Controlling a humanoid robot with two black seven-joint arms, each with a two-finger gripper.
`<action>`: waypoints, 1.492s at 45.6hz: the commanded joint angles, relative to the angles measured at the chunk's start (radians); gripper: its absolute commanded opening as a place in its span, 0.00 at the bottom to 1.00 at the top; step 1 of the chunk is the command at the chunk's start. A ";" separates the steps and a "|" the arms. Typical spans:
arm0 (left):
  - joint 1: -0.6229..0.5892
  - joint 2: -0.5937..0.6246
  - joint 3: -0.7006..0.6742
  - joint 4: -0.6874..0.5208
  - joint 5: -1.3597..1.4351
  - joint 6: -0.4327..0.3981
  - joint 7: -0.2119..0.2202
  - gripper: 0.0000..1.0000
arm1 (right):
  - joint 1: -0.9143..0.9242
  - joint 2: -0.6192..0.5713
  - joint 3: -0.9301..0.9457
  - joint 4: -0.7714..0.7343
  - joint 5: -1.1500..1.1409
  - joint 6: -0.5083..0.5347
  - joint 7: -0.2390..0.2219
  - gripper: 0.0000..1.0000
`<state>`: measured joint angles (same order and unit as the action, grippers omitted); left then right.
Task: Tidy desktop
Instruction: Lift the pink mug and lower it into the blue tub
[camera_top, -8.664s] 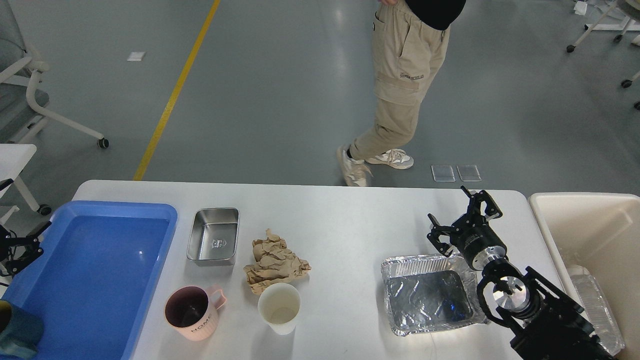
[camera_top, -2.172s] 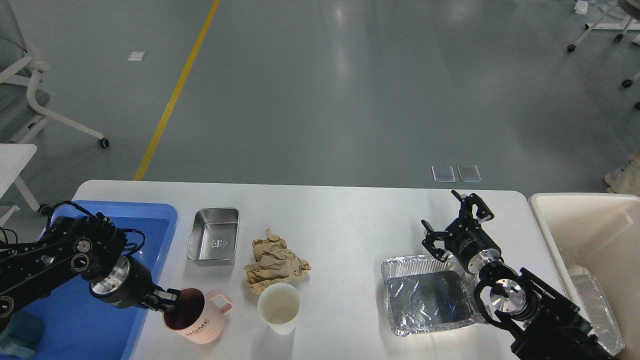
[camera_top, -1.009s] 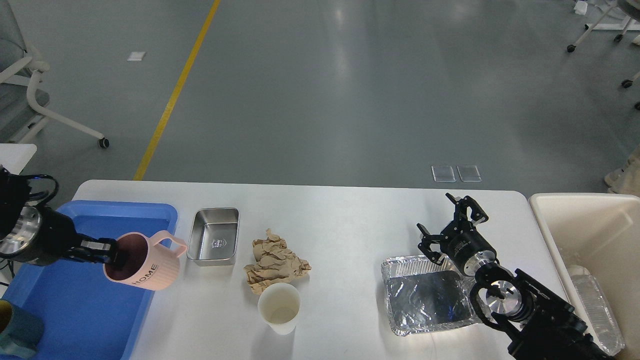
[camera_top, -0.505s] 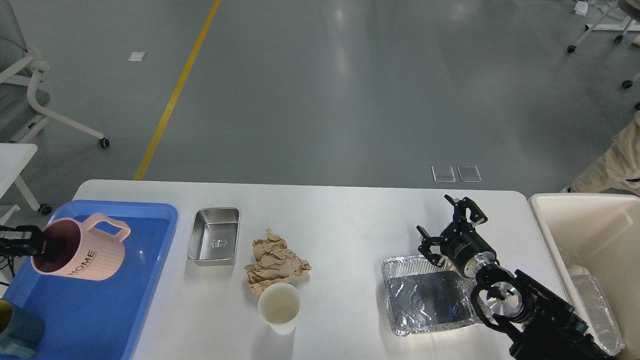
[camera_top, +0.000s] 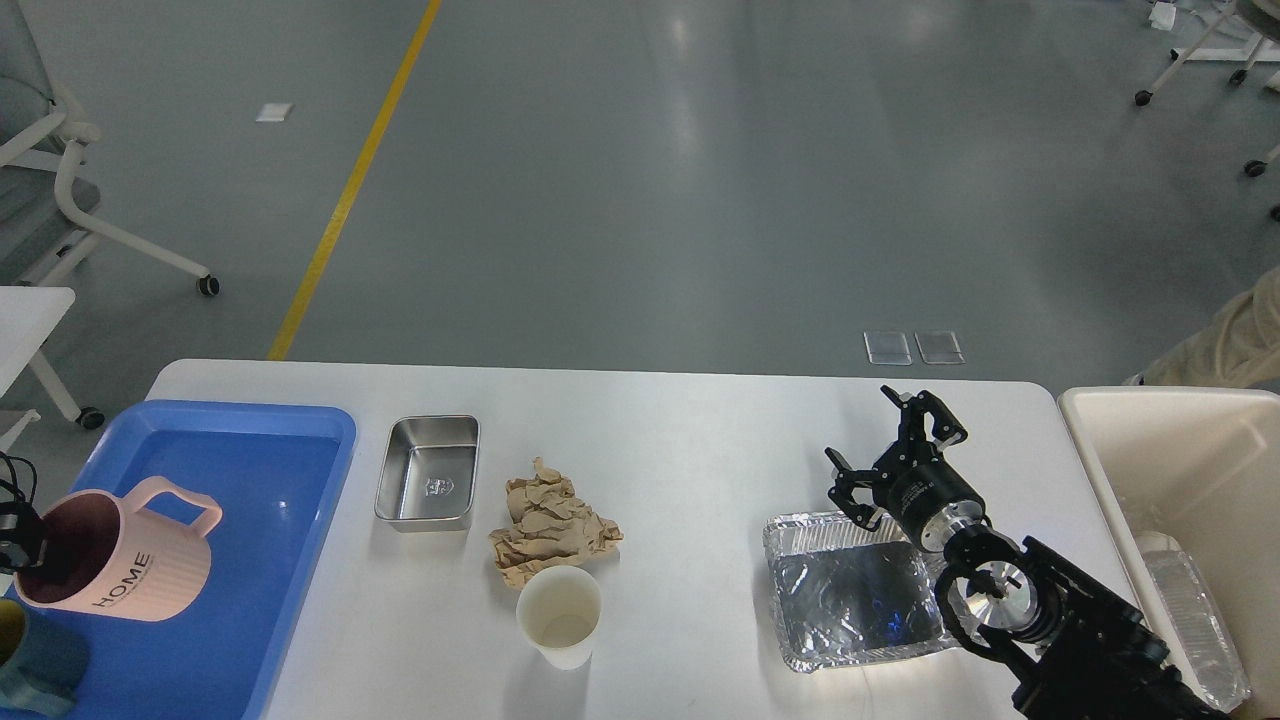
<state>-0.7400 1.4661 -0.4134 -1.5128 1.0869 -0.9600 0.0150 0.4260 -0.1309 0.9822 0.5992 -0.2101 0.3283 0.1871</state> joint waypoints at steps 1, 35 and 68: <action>0.005 -0.035 0.024 0.017 0.004 0.000 0.002 0.02 | 0.000 0.001 0.001 0.001 0.001 0.000 0.000 1.00; 0.088 -0.181 0.108 0.217 0.007 0.010 -0.001 0.04 | 0.013 -0.010 0.003 0.001 0.001 0.002 0.000 1.00; 0.169 -0.268 0.099 0.341 0.008 0.087 -0.006 0.04 | 0.016 -0.035 0.004 0.001 0.001 0.003 0.000 1.00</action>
<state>-0.5787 1.1903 -0.3166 -1.1897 1.0953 -0.8735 0.0108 0.4397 -0.1652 0.9849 0.5998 -0.2086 0.3314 0.1871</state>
